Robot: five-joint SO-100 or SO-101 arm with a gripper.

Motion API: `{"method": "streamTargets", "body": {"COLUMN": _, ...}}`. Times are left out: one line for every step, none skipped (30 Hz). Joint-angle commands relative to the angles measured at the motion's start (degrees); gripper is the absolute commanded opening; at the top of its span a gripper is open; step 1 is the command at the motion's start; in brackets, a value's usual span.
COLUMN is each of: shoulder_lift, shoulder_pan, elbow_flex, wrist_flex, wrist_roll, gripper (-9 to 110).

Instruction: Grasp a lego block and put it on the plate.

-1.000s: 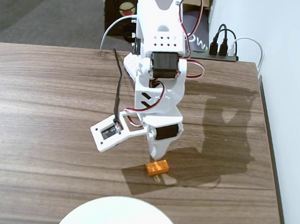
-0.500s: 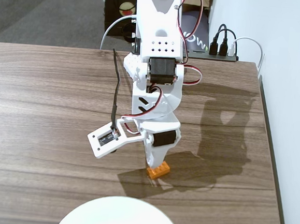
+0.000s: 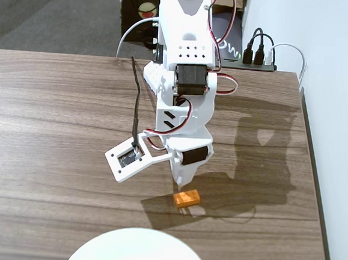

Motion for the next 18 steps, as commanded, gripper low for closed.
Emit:
{"method": "streamTargets", "body": {"shoulder_lift": 2.99, "shoulder_pan": -0.35, "elbow_flex": -2.81, "wrist_flex": 1.14, "wrist_roll": -1.23, "gripper": 4}}
{"method": "streamTargets", "body": {"shoulder_lift": 3.08, "shoulder_pan": -0.44, "elbow_flex": -2.90, "wrist_flex": 1.32, "wrist_roll": -1.67, "gripper": 7}}
{"method": "streamTargets", "body": {"shoulder_lift": 3.16, "shoulder_pan": -0.53, "elbow_flex": -2.90, "wrist_flex": 1.58, "wrist_roll": -2.11, "gripper": 8}}
{"method": "streamTargets", "body": {"shoulder_lift": 3.16, "shoulder_pan": -0.62, "elbow_flex": -2.90, "wrist_flex": 1.76, "wrist_roll": -2.81, "gripper": 13}}
{"method": "streamTargets", "body": {"shoulder_lift": 3.08, "shoulder_pan": -0.70, "elbow_flex": -2.90, "wrist_flex": 1.85, "wrist_roll": -3.16, "gripper": 15}}
{"method": "streamTargets", "body": {"shoulder_lift": 2.90, "shoulder_pan": -0.62, "elbow_flex": -2.90, "wrist_flex": 1.93, "wrist_roll": -3.60, "gripper": 18}}
{"method": "streamTargets", "body": {"shoulder_lift": 2.81, "shoulder_pan": -0.62, "elbow_flex": -2.90, "wrist_flex": 1.76, "wrist_roll": -3.96, "gripper": 21}}
{"method": "streamTargets", "body": {"shoulder_lift": 2.64, "shoulder_pan": -0.62, "elbow_flex": -2.90, "wrist_flex": 1.76, "wrist_roll": -4.13, "gripper": 21}}
{"method": "streamTargets", "body": {"shoulder_lift": 2.55, "shoulder_pan": -0.62, "elbow_flex": -2.90, "wrist_flex": 1.67, "wrist_roll": -4.31, "gripper": 21}}
{"method": "streamTargets", "body": {"shoulder_lift": 2.46, "shoulder_pan": -0.62, "elbow_flex": -2.90, "wrist_flex": 1.58, "wrist_roll": -4.48, "gripper": 21}}
{"method": "streamTargets", "body": {"shoulder_lift": 2.37, "shoulder_pan": -0.70, "elbow_flex": -2.99, "wrist_flex": 1.58, "wrist_roll": -4.75, "gripper": 21}}
{"method": "streamTargets", "body": {"shoulder_lift": 2.11, "shoulder_pan": -0.79, "elbow_flex": -2.99, "wrist_flex": 1.58, "wrist_roll": -5.10, "gripper": 21}}
{"method": "streamTargets", "body": {"shoulder_lift": 1.93, "shoulder_pan": -0.79, "elbow_flex": -3.16, "wrist_flex": 1.58, "wrist_roll": -5.45, "gripper": 21}}
{"method": "streamTargets", "body": {"shoulder_lift": 1.58, "shoulder_pan": -0.79, "elbow_flex": -3.34, "wrist_flex": 1.58, "wrist_roll": -5.89, "gripper": 21}}
{"method": "streamTargets", "body": {"shoulder_lift": 1.32, "shoulder_pan": -0.79, "elbow_flex": -3.60, "wrist_flex": 1.58, "wrist_roll": -6.42, "gripper": 22}}
{"method": "streamTargets", "body": {"shoulder_lift": 1.14, "shoulder_pan": -0.79, "elbow_flex": -3.69, "wrist_flex": 1.58, "wrist_roll": -7.21, "gripper": 28}}
{"method": "streamTargets", "body": {"shoulder_lift": 0.97, "shoulder_pan": -0.88, "elbow_flex": -3.69, "wrist_flex": 1.67, "wrist_roll": -7.65, "gripper": 32}}
{"method": "streamTargets", "body": {"shoulder_lift": 0.79, "shoulder_pan": -0.88, "elbow_flex": -3.69, "wrist_flex": 1.85, "wrist_roll": -8.00, "gripper": 35}}
